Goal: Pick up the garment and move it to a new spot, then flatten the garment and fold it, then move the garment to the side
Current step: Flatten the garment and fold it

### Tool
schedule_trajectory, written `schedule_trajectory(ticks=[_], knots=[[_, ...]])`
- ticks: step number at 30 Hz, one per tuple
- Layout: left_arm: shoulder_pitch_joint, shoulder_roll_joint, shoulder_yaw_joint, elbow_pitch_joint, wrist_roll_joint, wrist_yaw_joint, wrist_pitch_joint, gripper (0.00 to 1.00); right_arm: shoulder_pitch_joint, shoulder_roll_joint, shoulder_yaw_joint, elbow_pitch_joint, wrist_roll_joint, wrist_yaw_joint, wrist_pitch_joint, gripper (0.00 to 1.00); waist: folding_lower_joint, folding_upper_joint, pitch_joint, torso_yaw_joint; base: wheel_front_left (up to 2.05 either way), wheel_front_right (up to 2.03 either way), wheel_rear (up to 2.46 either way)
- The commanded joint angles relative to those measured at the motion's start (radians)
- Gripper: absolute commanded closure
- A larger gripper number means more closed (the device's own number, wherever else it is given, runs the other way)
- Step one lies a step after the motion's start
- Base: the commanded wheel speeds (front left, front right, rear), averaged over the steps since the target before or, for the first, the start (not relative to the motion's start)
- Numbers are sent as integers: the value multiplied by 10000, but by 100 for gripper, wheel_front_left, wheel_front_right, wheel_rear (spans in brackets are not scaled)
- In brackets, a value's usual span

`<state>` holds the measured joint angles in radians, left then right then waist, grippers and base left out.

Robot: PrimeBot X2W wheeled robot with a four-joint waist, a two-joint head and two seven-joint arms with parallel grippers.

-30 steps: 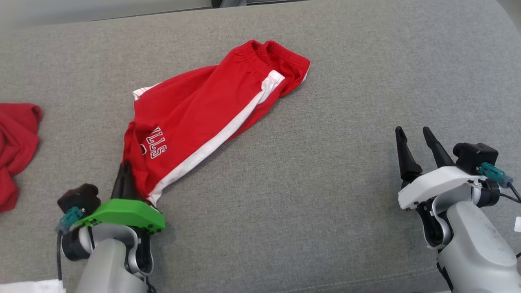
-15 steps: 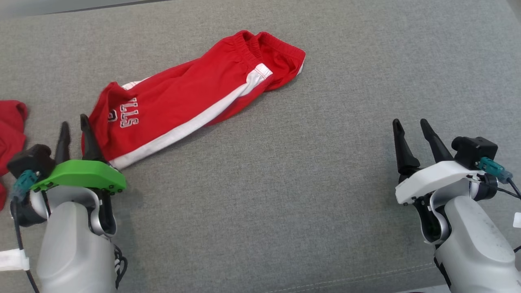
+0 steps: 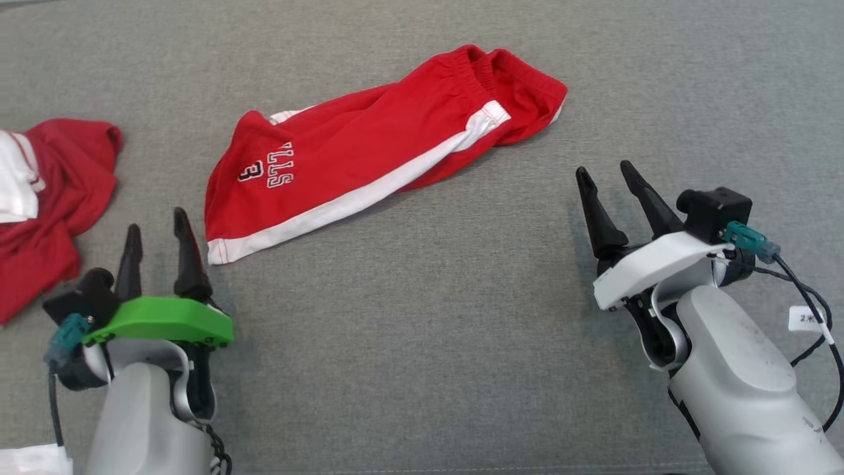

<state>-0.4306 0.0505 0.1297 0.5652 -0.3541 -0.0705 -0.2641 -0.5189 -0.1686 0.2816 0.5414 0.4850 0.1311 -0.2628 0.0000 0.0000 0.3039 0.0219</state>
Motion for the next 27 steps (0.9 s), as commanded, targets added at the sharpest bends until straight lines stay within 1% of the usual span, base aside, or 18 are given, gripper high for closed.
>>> schedule_trajectory(ticks=[1, 6, 10, 12, 13, 15, 17, 27], knots=[[297, 17, -354, -216, -247, 48, -2, 0, -237, -62, 73, 135, 123, -7, -27, 0, 0, 0, 201, 699, 0, 0, 0], [1167, 8, -1784, -1057, -1254, 453, -2, 0, -840, -163, 384, 855, 303, -7, -27, 0, 0, 0, 271, 1490, 0, 0, 0], [1703, 19, -2602, -1549, -1692, 776, -2, 0, -1231, -110, 134, 1676, 946, -7, -26, 0, 0, 0, 345, 2063, 0, 0, 0], [1848, 16, -2867, -1700, -1778, 850, -2, 0, -1414, -185, 46, 1987, 1144, -7, -27, 0, 0, 0, 387, 2323, 0, 0, 0], [1913, 14, -2948, -1744, -1811, 898, -2, 0, -1453, -177, -24, 2166, 1332, -7, -27, 0, 0, 0, 409, 2436, 0, 0, 0], [2015, 19, -3075, -1820, -1787, 929, -2, 0, -1598, -337, -83, 2419, 1319, -7, -27, 0, 0, 0, 451, 2622, 0, 0, 0], [2081, 15, -3168, -1908, -1721, 986, -2, 0, -1721, -420, -384, 2709, 1316, -6, -27, 0, 0, 0, 513, 2829, 0, 0, 0], [2111, 15, -3494, -1929, -1898, 980, -2, 0, -1931, -318, -723, 3236, 1047, 1, -4, 0, 0, 0, 676, 3141, 0, 0, 0]])
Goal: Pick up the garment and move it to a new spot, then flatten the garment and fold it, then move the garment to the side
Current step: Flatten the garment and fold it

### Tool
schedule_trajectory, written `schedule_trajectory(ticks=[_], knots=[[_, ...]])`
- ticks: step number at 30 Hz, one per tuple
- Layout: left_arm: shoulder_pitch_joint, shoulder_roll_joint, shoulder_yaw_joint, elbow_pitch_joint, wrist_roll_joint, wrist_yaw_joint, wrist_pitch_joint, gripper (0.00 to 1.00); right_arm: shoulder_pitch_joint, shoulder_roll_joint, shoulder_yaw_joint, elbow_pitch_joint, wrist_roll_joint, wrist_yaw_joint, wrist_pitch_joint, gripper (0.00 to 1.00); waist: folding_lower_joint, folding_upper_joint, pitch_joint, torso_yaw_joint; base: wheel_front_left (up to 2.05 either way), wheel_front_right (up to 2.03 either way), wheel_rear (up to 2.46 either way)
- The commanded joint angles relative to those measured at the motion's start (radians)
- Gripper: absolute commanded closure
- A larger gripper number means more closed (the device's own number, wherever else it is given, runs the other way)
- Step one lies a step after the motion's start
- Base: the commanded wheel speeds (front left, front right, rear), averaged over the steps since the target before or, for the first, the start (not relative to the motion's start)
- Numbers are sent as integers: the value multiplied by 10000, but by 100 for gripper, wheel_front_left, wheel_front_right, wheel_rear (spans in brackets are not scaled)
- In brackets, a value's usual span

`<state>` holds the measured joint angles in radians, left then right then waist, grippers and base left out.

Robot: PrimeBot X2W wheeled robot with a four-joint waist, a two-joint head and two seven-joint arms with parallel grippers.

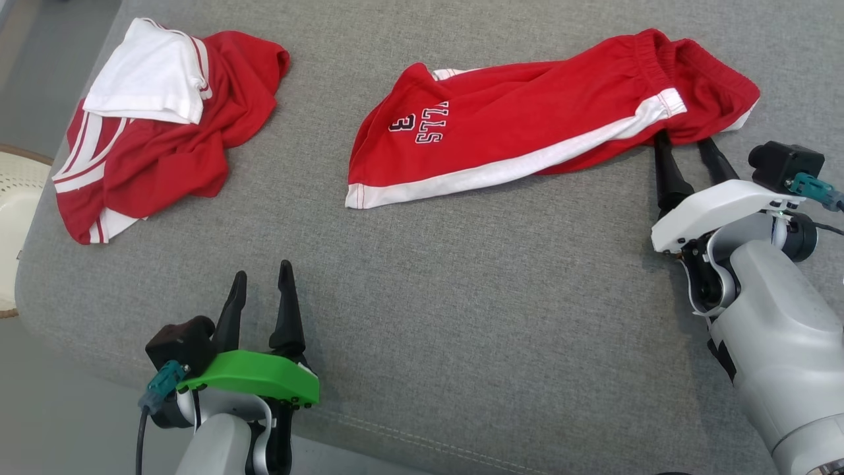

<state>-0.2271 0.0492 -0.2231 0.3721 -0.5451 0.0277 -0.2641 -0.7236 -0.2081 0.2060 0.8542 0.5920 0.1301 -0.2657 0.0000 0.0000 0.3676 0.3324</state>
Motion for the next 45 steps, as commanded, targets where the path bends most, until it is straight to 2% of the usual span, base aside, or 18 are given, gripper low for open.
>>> schedule_trajectory(ticks=[1, 3, 4, 5, 6, 7, 12, 21, 28, 33, 43, 44, 45], knots=[[58, 30, 4, -8, 15, -2, -2, 0, 99, 120, 27, 149, -57, 10, 24, 0, 0, 0, 55, 60, 0, 0, 0], [27, 29, -72, -34, 5, -13, -2, 0, 20, 186, -8, 161, -91, 22, 26, 0, 0, 0, 77, 100, 0, 0, 0], [18, 29, -97, -41, 9, -14, -2, 0, 5, 198, -33, 156, -122, 22, 26, 20, 0, 0, 88, 112, 0, 0, 0], [14, 29, -122, -44, 7, -14, -2, 0, 5, 199, -75, 140, -136, 22, 26, 70, 0, 0, 97, 122, 0, 0, 0], [11, 29, -158, -24, -5, -12, -2, 0, 9, 188, -113, 141, -158, 22, 26, 92, 0, 0, 107, 131, 0, 0, 0], [1, 28, -182, -11, -17, -5, -2, 0, 14, 177, -149, 172, -196, 21, 26, 100, 0, 0, 116, 137, 0, 0, 0], [46, 29, -146, 3, -14, -15, -2, 0, 138, 165, -286, 229, -259, 15, 24, 100, 0, 0, 79, 49, 0, 0, 0], [278, 32, 37, 147, 164, -273, -2, 0, 1056, 566, -486, -294, 174, 6, 25, 100, 0, 0, -630, -630, 0, 0, 0], [673, 32, 226, 391, 285, -358, -2, 0, 2033, 938, -155, -791, 762, 6, 25, 100, 0, 0, -1553, -1385, 0, 0, 0], [917, 35, 456, 511, 452, -424, -2, 0, 2576, 979, 120, -1061, 980, 6, 15, 100, 0, 0, -2021, -1823, 0, 0, 0], [1206, 32, 745, 703, 812, -528, -2, 0, 3447, 1081, 291, -1043, 822, 7, 14, 100, 0, 0, -2649, -2377, 0, 0, 0], [1211, 33, 769, 706, 839, -524, -2, 0, 3507, 1068, 299, -1054, 784, 7, 14, 53, 0, 0, -2682, -2427, 0, 0, 0], [1219, 33, 775, 715, 878, -536, -2, 0, 3556, 1032, 364, -1047, 692, 7, 14, 0, 0, 0, -2718, -2471, 0, 0, 0]])
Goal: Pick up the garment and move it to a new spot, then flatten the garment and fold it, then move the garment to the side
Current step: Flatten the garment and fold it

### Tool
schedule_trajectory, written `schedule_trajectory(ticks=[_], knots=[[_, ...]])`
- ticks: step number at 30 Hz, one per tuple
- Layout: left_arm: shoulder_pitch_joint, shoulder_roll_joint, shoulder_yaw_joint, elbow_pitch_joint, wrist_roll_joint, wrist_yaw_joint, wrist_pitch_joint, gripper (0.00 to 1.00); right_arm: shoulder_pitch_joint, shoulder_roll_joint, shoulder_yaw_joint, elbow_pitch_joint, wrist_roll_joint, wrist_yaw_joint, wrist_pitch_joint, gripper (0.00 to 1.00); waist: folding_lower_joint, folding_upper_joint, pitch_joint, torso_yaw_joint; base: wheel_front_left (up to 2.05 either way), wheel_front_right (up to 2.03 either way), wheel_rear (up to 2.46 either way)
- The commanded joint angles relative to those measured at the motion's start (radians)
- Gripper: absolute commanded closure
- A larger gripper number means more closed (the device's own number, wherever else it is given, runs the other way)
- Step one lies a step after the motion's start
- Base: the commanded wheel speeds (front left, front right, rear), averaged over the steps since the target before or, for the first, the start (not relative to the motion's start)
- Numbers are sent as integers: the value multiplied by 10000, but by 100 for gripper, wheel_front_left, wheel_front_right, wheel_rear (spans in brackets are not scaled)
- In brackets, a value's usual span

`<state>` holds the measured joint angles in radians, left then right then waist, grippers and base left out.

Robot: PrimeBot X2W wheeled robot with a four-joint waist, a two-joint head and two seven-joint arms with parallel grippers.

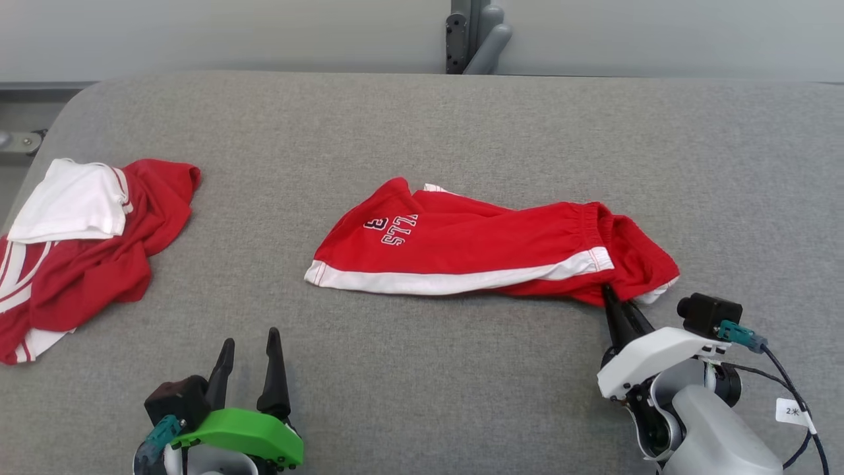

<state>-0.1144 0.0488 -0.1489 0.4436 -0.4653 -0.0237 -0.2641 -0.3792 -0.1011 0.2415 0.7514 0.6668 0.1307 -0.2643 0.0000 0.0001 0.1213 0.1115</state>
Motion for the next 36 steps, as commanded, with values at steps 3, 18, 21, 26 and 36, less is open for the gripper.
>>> schedule_trajectory(ticks=[3, 18, 21, 26, 36], knots=[[208, 39, 78, 127, 301, -32, -2, 0, 235, -263, 115, -375, -765, 0, 1, 0, 0, -1, -514, -475, 0, 0, 0], [621, 36, 969, -20, 1556, 11, -2, 0, 1732, 110, -1521, -2859, -4104, 0, 1, 0, 0, -1, -1185, -1637, 0, 0, 0], [711, 37, 1088, -6, 1798, 39, -2, 0, 2083, 201, -1741, -3048, -4385, 0, 1, 0, 0, -1, -1244, -1723, 0, 0, 0], [911, 37, 1223, -153, 2198, 70, -2, 0, 2454, 305, -1868, -3266, -4630, 0, 1, 0, 0, -1, -1342, -1828, 0, 0, 0], [671, 37, 1095, -222, 2235, 38, -2, 0, 2298, 394, -1631, -3383, -4627, 0, 1, 0, 0, -1, -839, -1706, 0, 0, 0]])
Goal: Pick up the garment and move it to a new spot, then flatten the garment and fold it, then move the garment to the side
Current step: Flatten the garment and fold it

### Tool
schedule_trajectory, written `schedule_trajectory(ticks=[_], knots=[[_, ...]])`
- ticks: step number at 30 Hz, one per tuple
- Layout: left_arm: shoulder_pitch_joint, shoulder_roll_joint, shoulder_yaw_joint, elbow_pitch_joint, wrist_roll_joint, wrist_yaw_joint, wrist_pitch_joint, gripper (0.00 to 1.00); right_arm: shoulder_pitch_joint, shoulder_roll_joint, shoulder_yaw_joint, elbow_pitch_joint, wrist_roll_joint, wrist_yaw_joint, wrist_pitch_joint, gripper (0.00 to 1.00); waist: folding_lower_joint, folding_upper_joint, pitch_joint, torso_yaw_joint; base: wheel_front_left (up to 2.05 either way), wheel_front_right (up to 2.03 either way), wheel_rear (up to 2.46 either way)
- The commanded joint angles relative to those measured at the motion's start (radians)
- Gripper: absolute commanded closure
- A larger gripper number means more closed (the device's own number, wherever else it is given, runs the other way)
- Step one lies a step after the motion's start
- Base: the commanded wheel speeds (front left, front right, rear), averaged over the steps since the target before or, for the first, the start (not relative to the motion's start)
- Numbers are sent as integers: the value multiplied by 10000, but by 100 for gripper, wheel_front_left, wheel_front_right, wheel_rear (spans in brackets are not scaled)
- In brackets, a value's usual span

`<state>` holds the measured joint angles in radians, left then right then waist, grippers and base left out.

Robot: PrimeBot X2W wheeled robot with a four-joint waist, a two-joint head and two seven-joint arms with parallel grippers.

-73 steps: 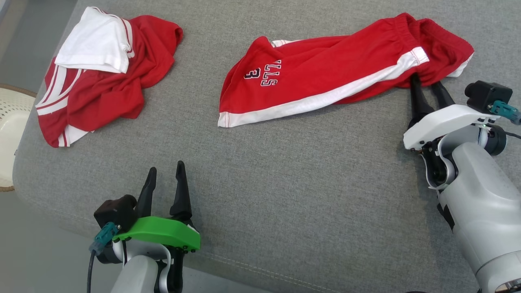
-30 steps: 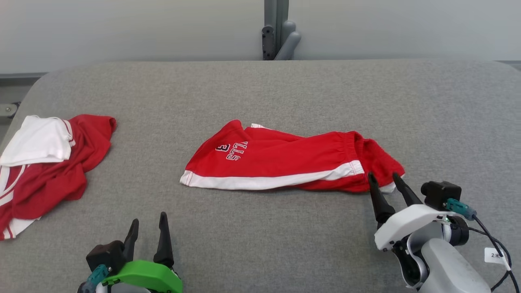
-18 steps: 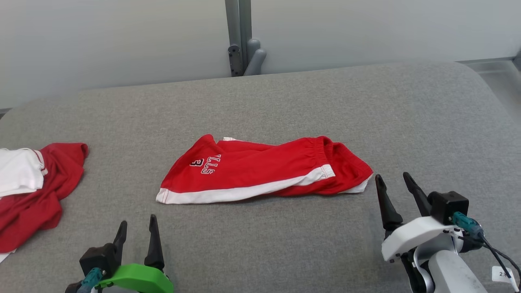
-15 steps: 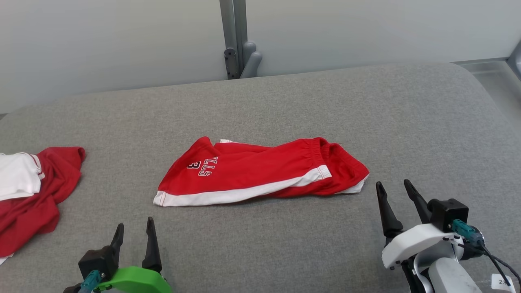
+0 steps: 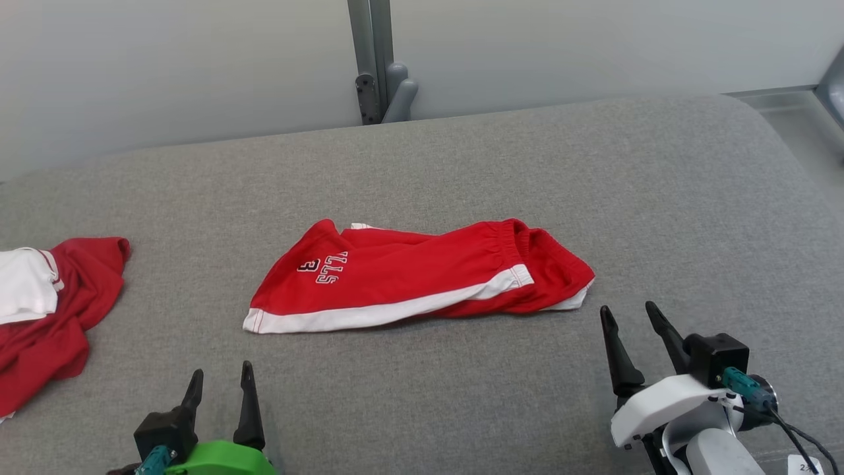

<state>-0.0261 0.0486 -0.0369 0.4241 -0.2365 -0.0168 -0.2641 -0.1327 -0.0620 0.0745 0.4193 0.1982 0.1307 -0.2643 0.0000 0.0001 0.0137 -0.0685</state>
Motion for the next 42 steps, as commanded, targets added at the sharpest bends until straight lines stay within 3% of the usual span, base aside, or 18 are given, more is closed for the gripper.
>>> schedule_trajectory(ticks=[1, 11, 19, 42], knots=[[-212, 39, -25, -26, -52, -31, -2, 0, -167, 3, 39, -62, 60, 0, 1, 0, 0, -1, 238, 94, 0, 0, 0], [-1903, 39, -124, 715, -307, -551, -2, 0, -1408, -87, 942, -296, 598, 0, 1, 0, 0, -1, 1774, 382, 0, 0, 0], [-2940, 39, -43, 1703, -382, -985, -2, 0, -2075, -233, 1635, -171, 979, 0, 1, 0, 0, -1, 2411, 373, 0, 0, 0], [-3649, 49, 302, 2233, -229, -1142, -1, 1, -2378, -286, 1995, -130, 1262, 0, 1, 0, 0, -1, 2989, 49, 0, 0, 0]])
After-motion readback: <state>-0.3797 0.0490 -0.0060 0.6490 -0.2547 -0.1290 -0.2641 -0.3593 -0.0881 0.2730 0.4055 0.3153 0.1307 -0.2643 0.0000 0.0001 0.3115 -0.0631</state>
